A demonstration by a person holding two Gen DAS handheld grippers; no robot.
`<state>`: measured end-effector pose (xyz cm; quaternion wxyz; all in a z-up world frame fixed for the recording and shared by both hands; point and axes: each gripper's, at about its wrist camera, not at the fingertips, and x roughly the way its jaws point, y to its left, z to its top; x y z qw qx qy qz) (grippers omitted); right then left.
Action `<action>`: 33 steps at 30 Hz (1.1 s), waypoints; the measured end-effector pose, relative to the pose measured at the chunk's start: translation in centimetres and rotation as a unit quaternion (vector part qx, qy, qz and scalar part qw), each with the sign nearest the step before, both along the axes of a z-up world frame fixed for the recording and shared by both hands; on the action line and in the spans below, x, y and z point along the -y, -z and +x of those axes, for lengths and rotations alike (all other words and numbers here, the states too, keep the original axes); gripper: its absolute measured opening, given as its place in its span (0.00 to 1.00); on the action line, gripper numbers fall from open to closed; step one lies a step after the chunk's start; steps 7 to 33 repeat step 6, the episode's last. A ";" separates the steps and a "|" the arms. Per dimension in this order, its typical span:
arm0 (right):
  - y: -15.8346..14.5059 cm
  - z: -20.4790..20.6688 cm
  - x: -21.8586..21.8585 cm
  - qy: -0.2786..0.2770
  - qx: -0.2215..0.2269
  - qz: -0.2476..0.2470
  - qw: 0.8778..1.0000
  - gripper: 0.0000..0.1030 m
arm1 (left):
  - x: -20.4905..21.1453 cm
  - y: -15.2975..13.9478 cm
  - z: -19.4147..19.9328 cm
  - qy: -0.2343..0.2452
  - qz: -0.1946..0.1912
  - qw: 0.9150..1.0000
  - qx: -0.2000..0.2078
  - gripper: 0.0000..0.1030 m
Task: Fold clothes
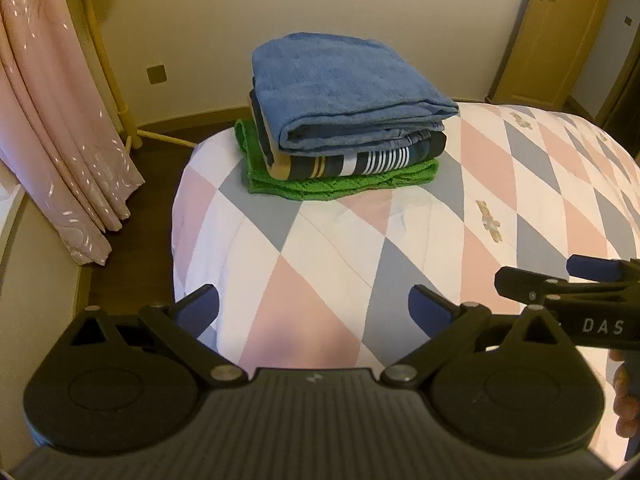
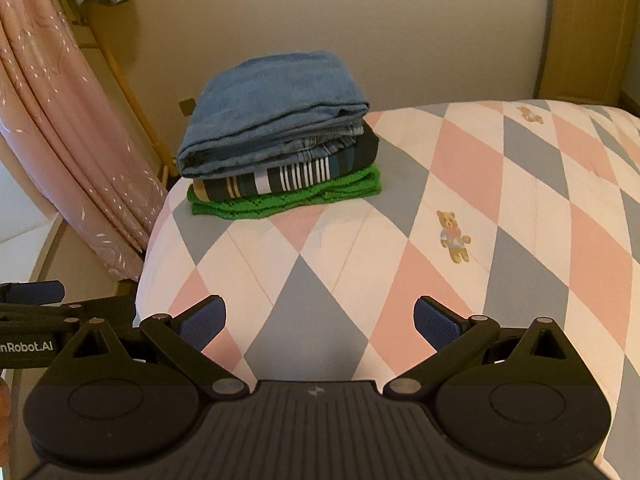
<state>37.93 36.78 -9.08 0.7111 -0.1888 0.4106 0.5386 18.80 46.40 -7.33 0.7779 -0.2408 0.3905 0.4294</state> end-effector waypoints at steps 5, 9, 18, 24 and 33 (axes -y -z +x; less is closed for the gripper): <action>-0.3 0.2 -0.4 0.005 -0.001 0.002 1.000 1.00 | -0.5 -0.3 -0.1 0.002 0.003 1.000 0.002 0.99; -0.3 0.2 -0.4 0.007 0.000 0.002 1.000 1.00 | -0.4 -0.5 -0.1 0.004 0.007 1.000 0.004 0.99; -0.3 0.2 -0.4 0.007 0.000 0.002 1.000 1.00 | -0.4 -0.5 -0.1 0.004 0.007 1.000 0.004 0.99; -0.3 0.2 -0.4 0.007 0.000 0.002 1.000 1.00 | -0.4 -0.5 -0.1 0.004 0.007 1.000 0.004 0.99; -0.3 0.2 -0.4 0.007 0.000 0.002 1.000 1.00 | -0.4 -0.5 -0.1 0.004 0.007 1.000 0.004 0.99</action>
